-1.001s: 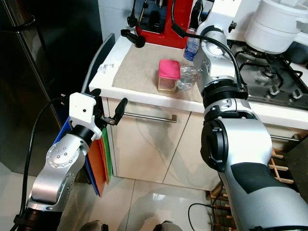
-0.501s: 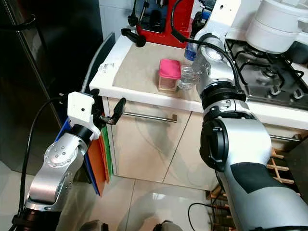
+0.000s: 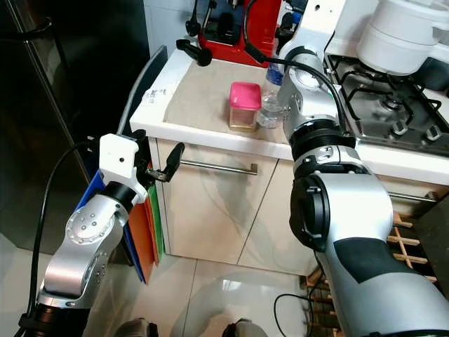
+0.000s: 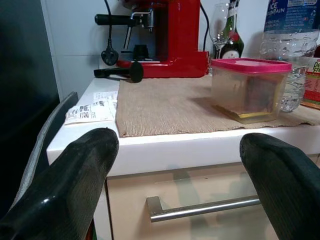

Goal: Restocking fridge

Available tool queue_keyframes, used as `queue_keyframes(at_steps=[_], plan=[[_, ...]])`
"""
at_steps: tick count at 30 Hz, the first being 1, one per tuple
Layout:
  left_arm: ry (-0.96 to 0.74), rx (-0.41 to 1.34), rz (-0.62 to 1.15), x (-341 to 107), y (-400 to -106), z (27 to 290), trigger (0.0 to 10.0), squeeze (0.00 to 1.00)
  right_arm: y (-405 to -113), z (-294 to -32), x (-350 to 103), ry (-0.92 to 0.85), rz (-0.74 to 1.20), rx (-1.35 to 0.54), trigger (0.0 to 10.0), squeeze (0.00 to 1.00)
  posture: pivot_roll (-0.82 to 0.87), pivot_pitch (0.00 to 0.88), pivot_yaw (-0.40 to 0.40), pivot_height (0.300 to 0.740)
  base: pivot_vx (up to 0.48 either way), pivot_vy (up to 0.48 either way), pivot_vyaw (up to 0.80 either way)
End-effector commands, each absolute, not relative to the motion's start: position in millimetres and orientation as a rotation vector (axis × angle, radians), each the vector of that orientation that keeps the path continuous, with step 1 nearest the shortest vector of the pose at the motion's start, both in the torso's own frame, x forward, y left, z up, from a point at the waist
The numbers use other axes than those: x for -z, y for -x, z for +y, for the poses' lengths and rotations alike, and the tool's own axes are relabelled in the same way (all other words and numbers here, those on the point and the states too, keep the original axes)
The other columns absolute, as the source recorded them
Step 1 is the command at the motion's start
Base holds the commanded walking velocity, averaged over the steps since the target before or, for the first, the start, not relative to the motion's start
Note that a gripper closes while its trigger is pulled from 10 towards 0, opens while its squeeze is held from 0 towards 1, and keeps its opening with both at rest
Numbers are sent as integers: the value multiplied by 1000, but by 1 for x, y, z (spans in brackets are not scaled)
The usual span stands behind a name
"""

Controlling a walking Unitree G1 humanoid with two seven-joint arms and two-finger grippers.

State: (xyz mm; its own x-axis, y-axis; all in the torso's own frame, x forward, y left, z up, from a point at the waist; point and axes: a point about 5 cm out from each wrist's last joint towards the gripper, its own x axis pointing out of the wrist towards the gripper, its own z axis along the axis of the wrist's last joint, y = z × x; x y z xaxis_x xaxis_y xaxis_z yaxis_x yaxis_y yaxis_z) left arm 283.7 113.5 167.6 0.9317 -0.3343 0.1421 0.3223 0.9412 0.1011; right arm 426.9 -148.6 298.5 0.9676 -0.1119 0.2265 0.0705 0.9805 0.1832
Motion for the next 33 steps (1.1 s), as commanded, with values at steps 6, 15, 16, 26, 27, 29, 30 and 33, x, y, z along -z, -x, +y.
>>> queue_keyframes(at_steps=[6, 15, 16, 26, 27, 29, 30, 33], plan=[[-140, 318, -203, -175, -289, 111, 10000, 0, -419, -150, -320, -153, -442, 72, 0, 0, 100, 0, -88, 710, 0, 0, 0], [-133, 333, -204, -174, -291, 106, 10000, 0, -401, -164, -347, -10, -707, 153, 0, 0, 83, 0, -85, 710, 0, 0, 0], [-136, 333, -206, -173, -291, 105, 10000, 0, -400, -165, -349, -6, -724, 154, 0, 0, 81, 0, -85, 710, 0, 0, 0], [-144, 323, -207, -172, -296, 102, 10000, 0, -384, -164, -349, 43, -847, 160, 0, 0, 61, 0, -80, 710, 0, 0, 0], [-142, 322, -209, -172, -296, 102, 10000, 0, -384, -164, -347, 38, -839, 162, 0, 0, 60, 0, -79, 710, 0, 0, 0], [-140, 322, -209, -173, -296, 102, 10000, 0, -385, -163, -342, 33, -824, 161, 0, 0, 60, 0, -78, 710, 0, 0, 0], [-140, 322, -207, -172, -297, 101, 10000, 0, -384, -162, -341, 33, -820, 161, 0, 0, 60, 0, -78, 710, 0, 0, 0], [-140, 316, -205, -172, -298, 102, 10000, 0, -384, -161, -337, 34, -810, 157, 0, 0, 61, 0, -78, 710, -81, 0, 0]])
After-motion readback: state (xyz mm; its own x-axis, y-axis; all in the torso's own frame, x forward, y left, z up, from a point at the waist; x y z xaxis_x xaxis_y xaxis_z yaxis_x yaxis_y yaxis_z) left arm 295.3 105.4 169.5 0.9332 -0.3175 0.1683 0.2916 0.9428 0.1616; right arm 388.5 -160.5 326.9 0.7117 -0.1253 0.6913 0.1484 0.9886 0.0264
